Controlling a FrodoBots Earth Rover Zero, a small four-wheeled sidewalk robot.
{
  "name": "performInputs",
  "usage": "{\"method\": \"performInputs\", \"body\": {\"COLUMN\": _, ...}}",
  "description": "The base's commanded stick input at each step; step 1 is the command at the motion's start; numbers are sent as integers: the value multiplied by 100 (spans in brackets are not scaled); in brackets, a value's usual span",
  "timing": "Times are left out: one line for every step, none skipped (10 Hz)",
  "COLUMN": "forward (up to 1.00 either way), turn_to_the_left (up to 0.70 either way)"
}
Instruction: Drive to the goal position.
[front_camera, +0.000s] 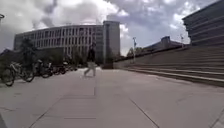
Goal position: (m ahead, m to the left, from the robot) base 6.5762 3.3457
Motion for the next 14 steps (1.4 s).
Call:
{"method": "performInputs", "body": {"forward": 100, "turn_to_the_left": 23}}
{"method": "performInputs", "body": {"forward": 100, "turn_to_the_left": 40}}
{"method": "performInputs", "body": {"forward": 100, "turn_to_the_left": 22}}
{"method": "performInputs", "body": {"forward": 100, "turn_to_the_left": 5}}
{"method": "performInputs", "body": {"forward": 100, "turn_to_the_left": 0}}
{"method": "performInputs", "body": {"forward": 100, "turn_to_the_left": 0}}
{"method": "performInputs", "body": {"forward": 100, "turn_to_the_left": 0}}
{"method": "performInputs", "body": {"forward": 100, "turn_to_the_left": 0}}
{"method": "performInputs", "body": {"forward": 100, "turn_to_the_left": 0}}
{"method": "performInputs", "body": {"forward": 100, "turn_to_the_left": 0}}
{"method": "performInputs", "body": {"forward": 100, "turn_to_the_left": 0}}
{"method": "performInputs", "body": {"forward": 100, "turn_to_the_left": 0}}
{"method": "performInputs", "body": {"forward": 100, "turn_to_the_left": 0}}
{"method": "performInputs", "body": {"forward": 100, "turn_to_the_left": 0}}
